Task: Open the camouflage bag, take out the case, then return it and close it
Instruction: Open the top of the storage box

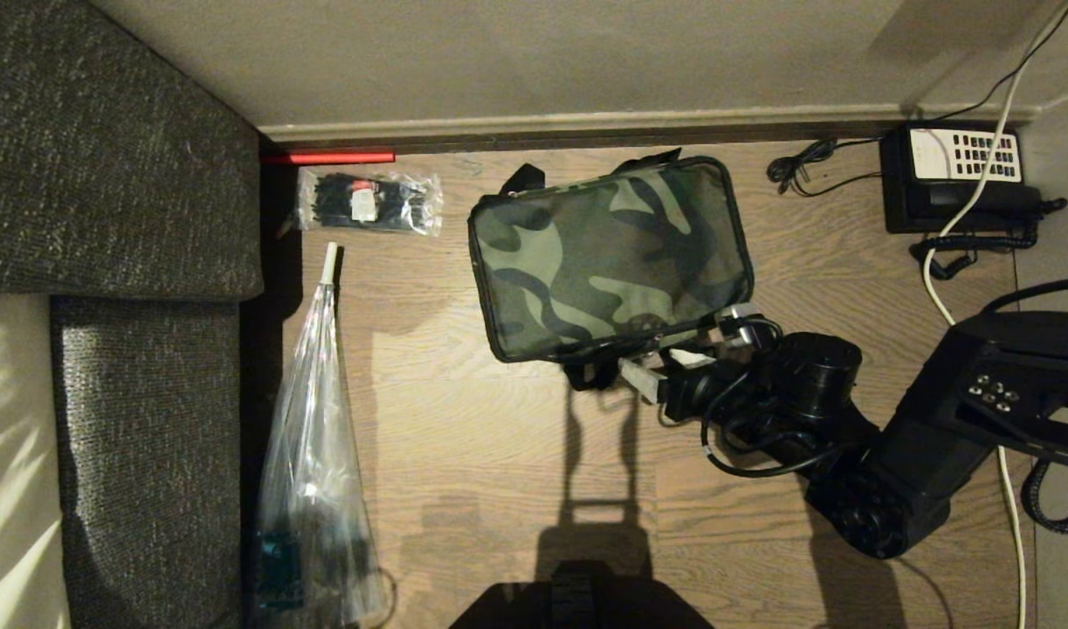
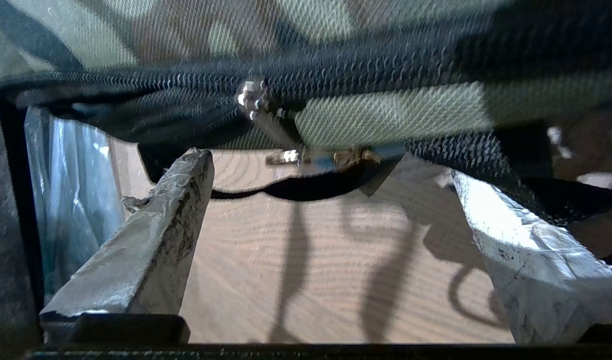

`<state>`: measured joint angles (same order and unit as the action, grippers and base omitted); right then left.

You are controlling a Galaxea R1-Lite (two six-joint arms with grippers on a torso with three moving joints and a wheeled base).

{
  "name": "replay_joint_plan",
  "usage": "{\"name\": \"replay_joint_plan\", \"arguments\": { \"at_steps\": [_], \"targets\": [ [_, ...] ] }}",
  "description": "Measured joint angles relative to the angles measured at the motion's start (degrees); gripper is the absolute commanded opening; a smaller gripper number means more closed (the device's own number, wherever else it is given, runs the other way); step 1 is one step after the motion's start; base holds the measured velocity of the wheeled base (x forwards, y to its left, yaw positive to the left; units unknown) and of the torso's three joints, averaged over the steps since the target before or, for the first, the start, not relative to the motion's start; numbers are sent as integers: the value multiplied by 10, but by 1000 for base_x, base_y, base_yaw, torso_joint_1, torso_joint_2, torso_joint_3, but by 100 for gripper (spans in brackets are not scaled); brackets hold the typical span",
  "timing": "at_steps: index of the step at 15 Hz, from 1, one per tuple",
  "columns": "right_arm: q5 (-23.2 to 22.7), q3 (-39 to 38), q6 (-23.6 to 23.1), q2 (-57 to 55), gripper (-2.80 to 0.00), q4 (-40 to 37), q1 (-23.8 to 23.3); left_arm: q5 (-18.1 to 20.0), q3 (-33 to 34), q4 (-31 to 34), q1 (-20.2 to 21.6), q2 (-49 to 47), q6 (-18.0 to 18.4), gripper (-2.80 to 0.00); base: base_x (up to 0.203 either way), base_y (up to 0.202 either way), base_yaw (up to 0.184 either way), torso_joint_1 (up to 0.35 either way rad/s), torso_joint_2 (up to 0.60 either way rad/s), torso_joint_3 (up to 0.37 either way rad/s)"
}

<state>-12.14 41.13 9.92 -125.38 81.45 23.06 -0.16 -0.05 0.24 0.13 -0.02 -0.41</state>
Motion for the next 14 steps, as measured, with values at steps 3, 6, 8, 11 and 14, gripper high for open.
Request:
{"name": "replay_joint_plan", "arguments": {
  "at_steps": [3, 6, 8, 11, 14],
  "targets": [
    [-3, 0, -13, -3, 0, 7, -1, 0, 0, 0, 0, 0, 0, -280, 0, 0, 0, 0, 0, 0],
    [-2, 3, -64, -16, 0, 16, -1, 0, 0, 0, 0, 0, 0, -280, 0, 0, 0, 0, 0, 0],
    [-1, 8, -74, -23, 0, 17, -4, 0, 0, 0, 0, 0, 0, -280, 0, 0, 0, 0, 0, 0],
    [0, 22, -76, -31, 0, 20, -8, 0, 0, 0, 0, 0, 0, -280, 0, 0, 0, 0, 0, 0],
    [1, 40, -71, -38, 0, 32, -8, 0, 0, 0, 0, 0, 0, -280, 0, 0, 0, 0, 0, 0]
  ]
}}
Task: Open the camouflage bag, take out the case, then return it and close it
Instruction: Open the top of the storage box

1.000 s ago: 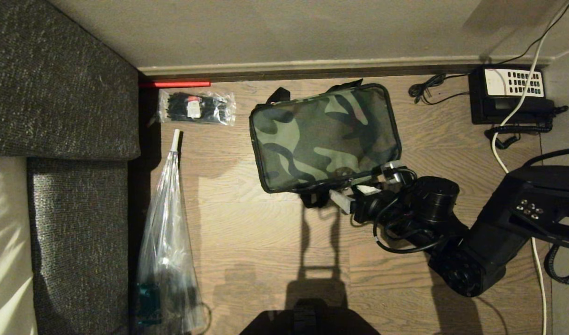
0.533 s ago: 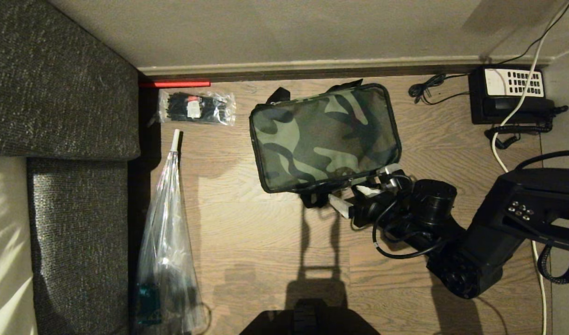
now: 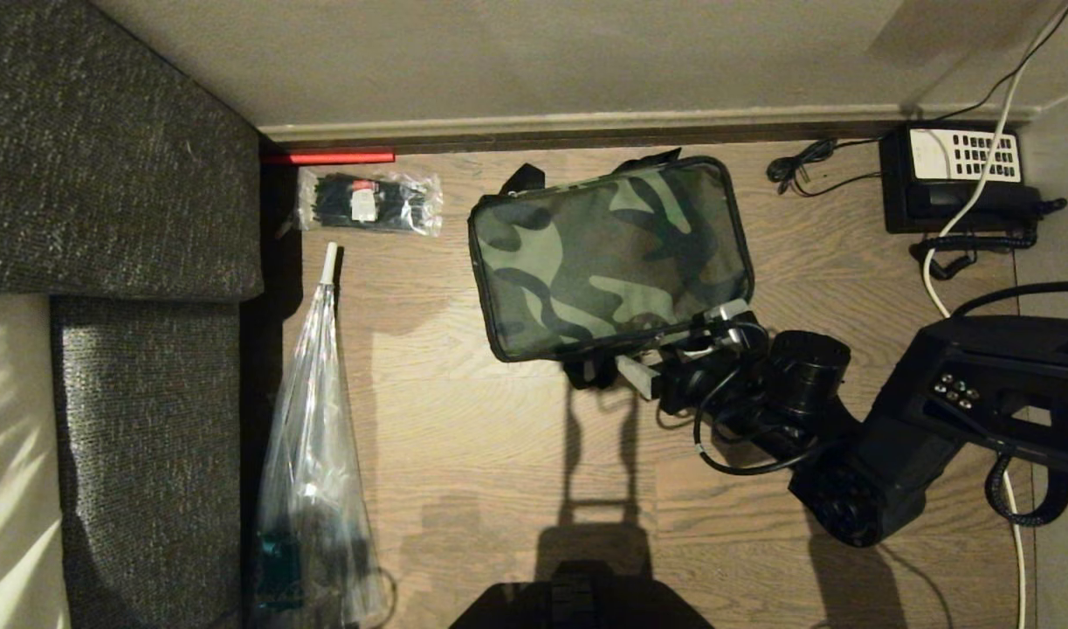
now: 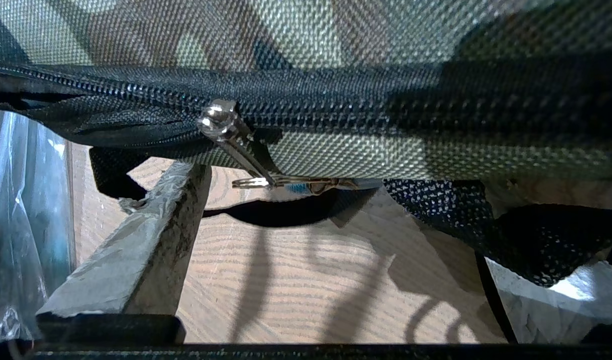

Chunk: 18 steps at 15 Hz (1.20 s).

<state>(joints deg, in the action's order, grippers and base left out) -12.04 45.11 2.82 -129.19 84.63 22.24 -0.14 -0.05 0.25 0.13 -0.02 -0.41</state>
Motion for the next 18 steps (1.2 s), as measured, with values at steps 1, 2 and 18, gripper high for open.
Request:
{"name": "replay_joint_plan", "arguments": {
  "at_steps": [1, 2, 18],
  "targets": [
    [0, 2, 0, -3, 0, 5, 0, 0, 0, 0, 0, 0, 0, -280, 0, 0, 0, 0, 0, 0],
    [0, 4, 1, -5, 0, 7, 0, 0, 0, 0, 0, 0, 0, -280, 0, 0, 0, 0, 0, 0],
    [0, 15, -2, -26, -280, 24, 0, 0, 0, 0, 0, 0, 0, -280, 0, 0, 0, 0, 0, 0]
  ]
}}
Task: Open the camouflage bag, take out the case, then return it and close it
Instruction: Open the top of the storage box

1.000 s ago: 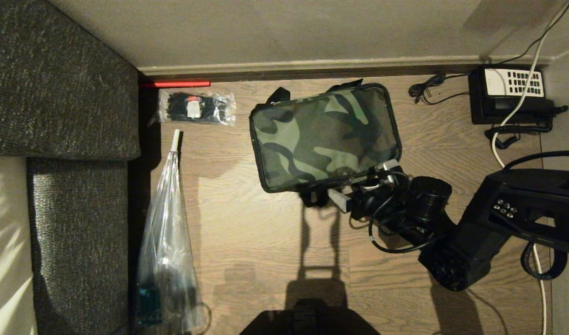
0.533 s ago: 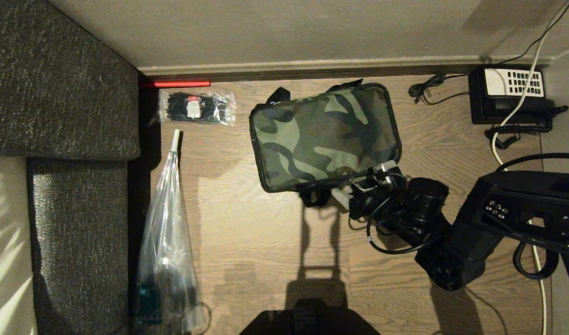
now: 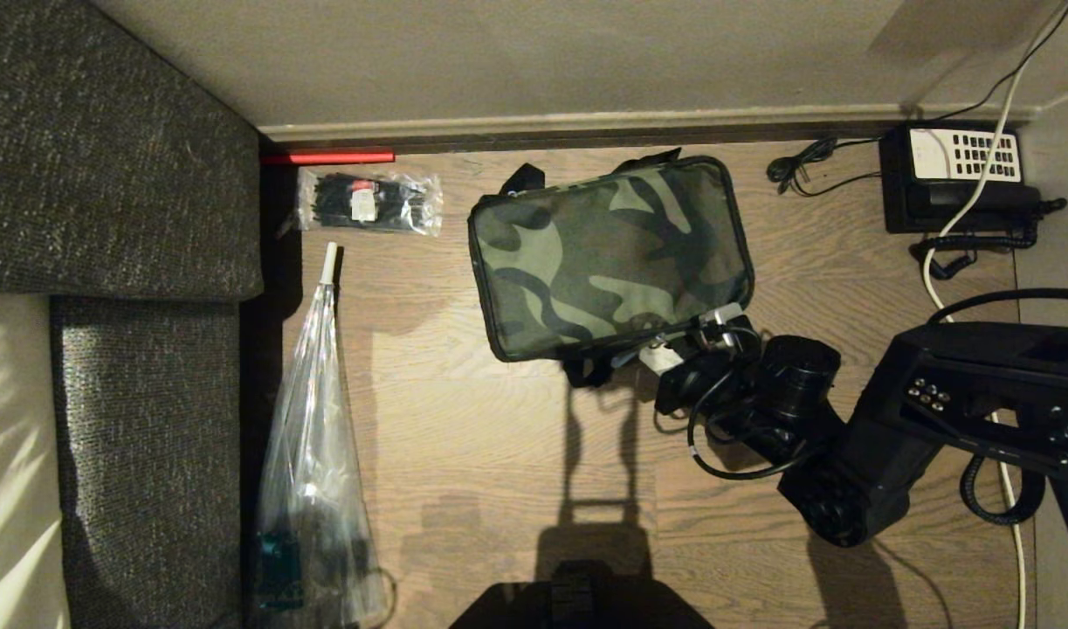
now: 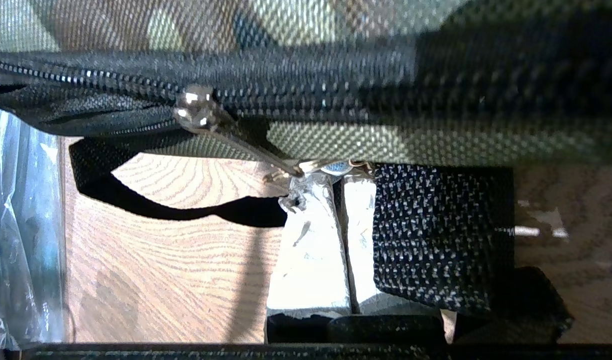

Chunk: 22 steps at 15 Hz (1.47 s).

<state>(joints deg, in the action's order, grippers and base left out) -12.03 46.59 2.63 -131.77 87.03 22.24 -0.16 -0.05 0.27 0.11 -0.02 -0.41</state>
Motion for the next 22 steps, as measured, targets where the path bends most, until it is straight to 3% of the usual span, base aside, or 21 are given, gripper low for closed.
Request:
{"name": "replay_joint_plan", "arguments": {
  "at_steps": [7, 13, 22],
  "targets": [
    [-22, -72, 3, 49, -280, -12, 0, 0, 0, 0, 0, 0, 0, -280, 0, 0, 0, 0, 0, 0],
    [-71, -137, 9, 146, -280, -145, 0, 0, 0, 0, 0, 0, 0, -280, 0, 0, 0, 0, 0, 0],
    [-96, -147, 11, 207, -280, -194, -29, 0, 0, 0, 0, 0, 0, -280, 0, 0, 0, 0, 0, 0]
  ]
}}
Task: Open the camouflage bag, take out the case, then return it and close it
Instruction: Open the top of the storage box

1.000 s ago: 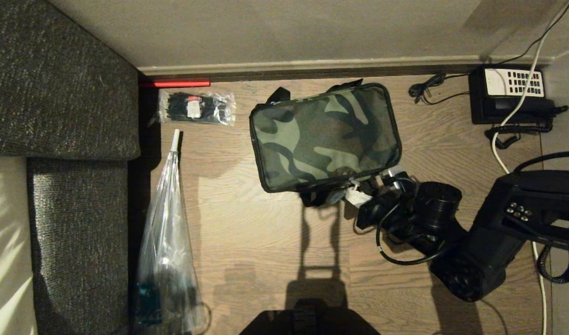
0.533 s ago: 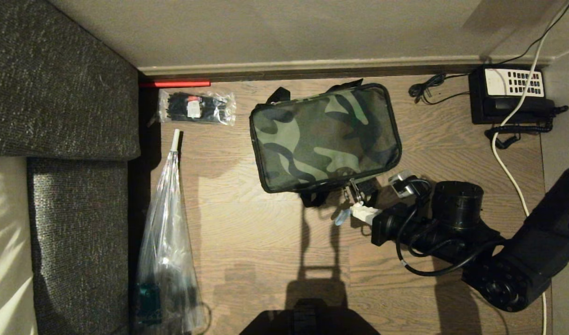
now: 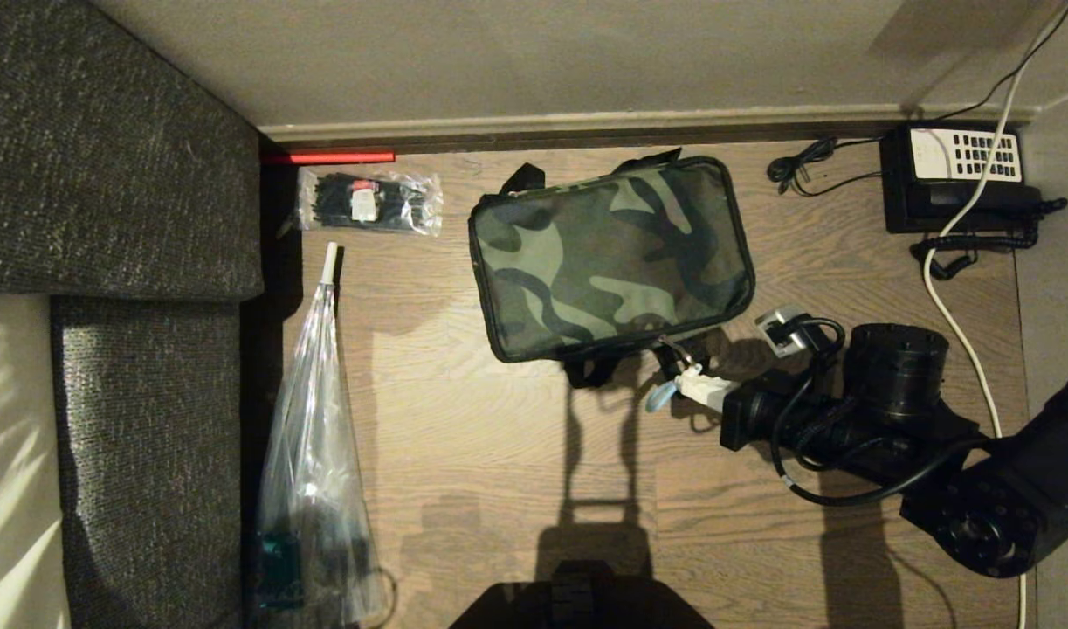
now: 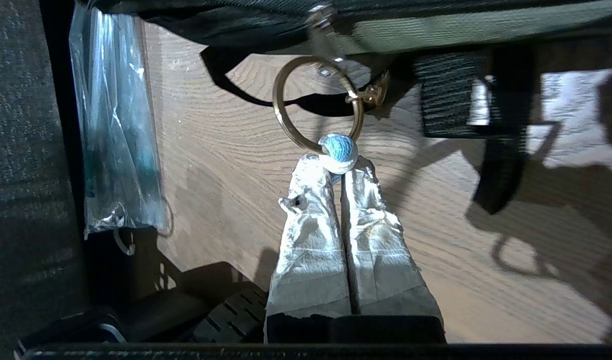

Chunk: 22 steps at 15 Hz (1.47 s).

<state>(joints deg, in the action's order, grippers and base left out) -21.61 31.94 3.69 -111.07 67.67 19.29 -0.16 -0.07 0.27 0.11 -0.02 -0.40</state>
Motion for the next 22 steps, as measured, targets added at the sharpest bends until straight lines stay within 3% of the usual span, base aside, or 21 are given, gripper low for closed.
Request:
{"name": "replay_joint_plan", "arguments": {
  "at_steps": [3, 8, 19, 22],
  "targets": [
    [-48, -2, -4, 10, -280, -18, -31, 0, 0, 0, 0, 0, 0, -280, 0, 0, 0, 0, 0, 0],
    [-63, 5, -3, 13, -280, -21, -61, 0, 0, 0, 0, 0, 0, -280, 0, 0, 0, 0, 0, 0],
    [-157, 6, -23, 15, -280, -32, -149, 0, 0, 0, 0, 0, 0, -280, 0, 0, 0, 0, 0, 0],
    [-163, 8, -25, 15, -280, -32, -165, 0, 0, 0, 0, 0, 0, -280, 0, 0, 0, 0, 0, 0]
  ]
}}
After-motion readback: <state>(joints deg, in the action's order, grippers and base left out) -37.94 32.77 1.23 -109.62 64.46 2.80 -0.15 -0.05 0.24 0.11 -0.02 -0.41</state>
